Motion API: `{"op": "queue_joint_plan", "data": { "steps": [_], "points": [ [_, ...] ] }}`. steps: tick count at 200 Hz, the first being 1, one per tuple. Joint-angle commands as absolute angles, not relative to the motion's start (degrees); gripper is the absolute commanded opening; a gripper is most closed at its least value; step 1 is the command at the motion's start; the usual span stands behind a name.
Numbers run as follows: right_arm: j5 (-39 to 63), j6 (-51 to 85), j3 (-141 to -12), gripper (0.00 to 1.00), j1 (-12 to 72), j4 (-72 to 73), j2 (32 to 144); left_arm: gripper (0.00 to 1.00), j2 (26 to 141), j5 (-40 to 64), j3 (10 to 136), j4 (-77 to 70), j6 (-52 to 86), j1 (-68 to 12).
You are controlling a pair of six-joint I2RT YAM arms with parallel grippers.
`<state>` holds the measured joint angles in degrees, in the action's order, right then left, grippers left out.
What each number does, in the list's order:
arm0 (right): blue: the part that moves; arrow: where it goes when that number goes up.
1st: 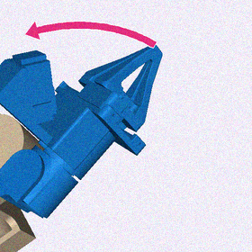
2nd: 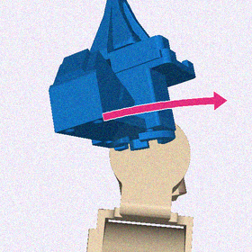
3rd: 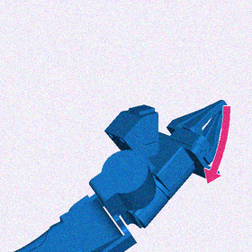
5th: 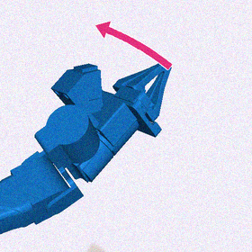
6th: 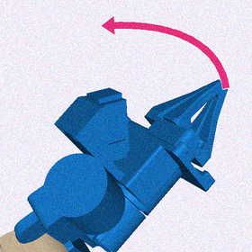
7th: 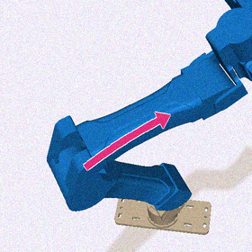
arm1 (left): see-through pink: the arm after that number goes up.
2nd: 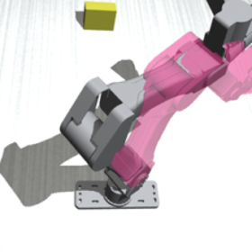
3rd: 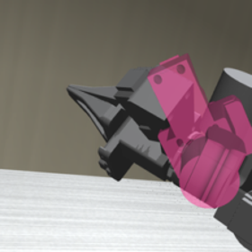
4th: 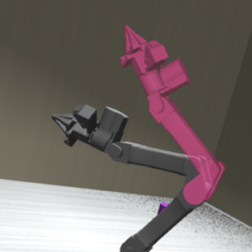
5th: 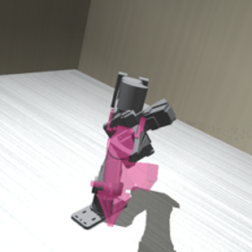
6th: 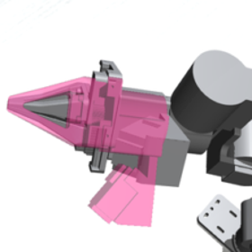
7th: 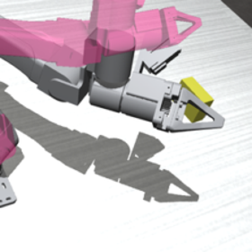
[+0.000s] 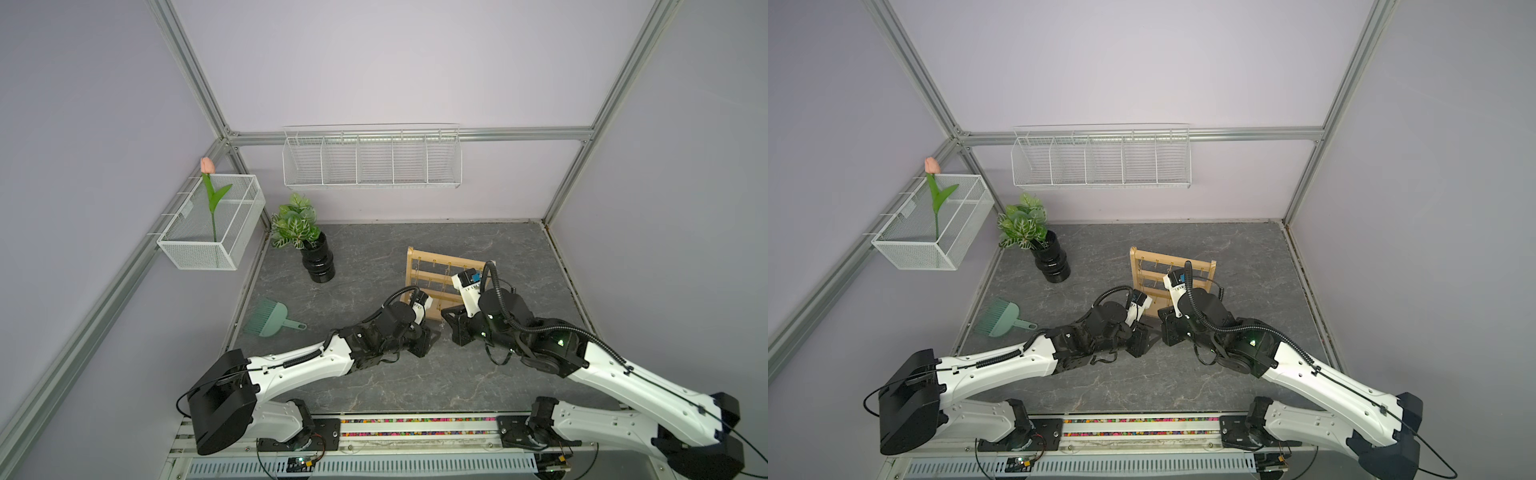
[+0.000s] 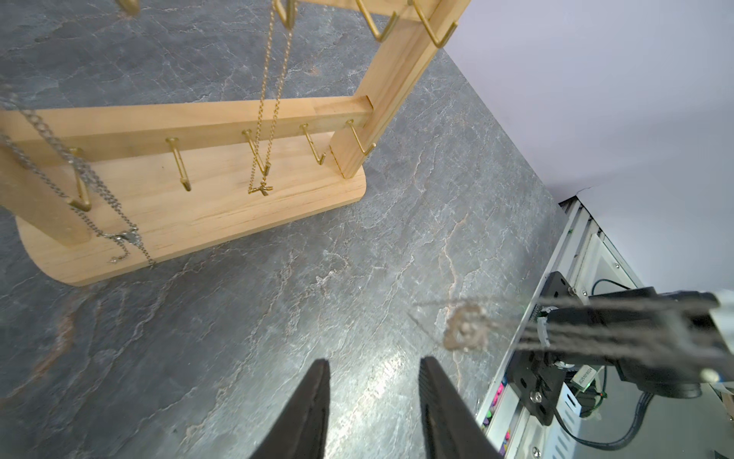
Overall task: Hang the necklace on the jewelry display stand
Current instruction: Pick up the necklace from the center of the board.
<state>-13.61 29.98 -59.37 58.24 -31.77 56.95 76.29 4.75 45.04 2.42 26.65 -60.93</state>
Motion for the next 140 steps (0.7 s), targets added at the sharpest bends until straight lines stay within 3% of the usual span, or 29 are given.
{"op": "queue_joint_plan", "data": {
  "steps": [1,140],
  "points": [
    [-12.6,29.3,-60.7,0.07,58.6,-29.9,56.4,0.40,75.5,3.8,44.1,2.5,26.1,-61.2],
    [-7.4,30.5,-60.7,0.07,58.5,-25.8,55.8,0.43,70.2,9.8,38.0,-8.2,28.9,-57.6]
  ]
}}
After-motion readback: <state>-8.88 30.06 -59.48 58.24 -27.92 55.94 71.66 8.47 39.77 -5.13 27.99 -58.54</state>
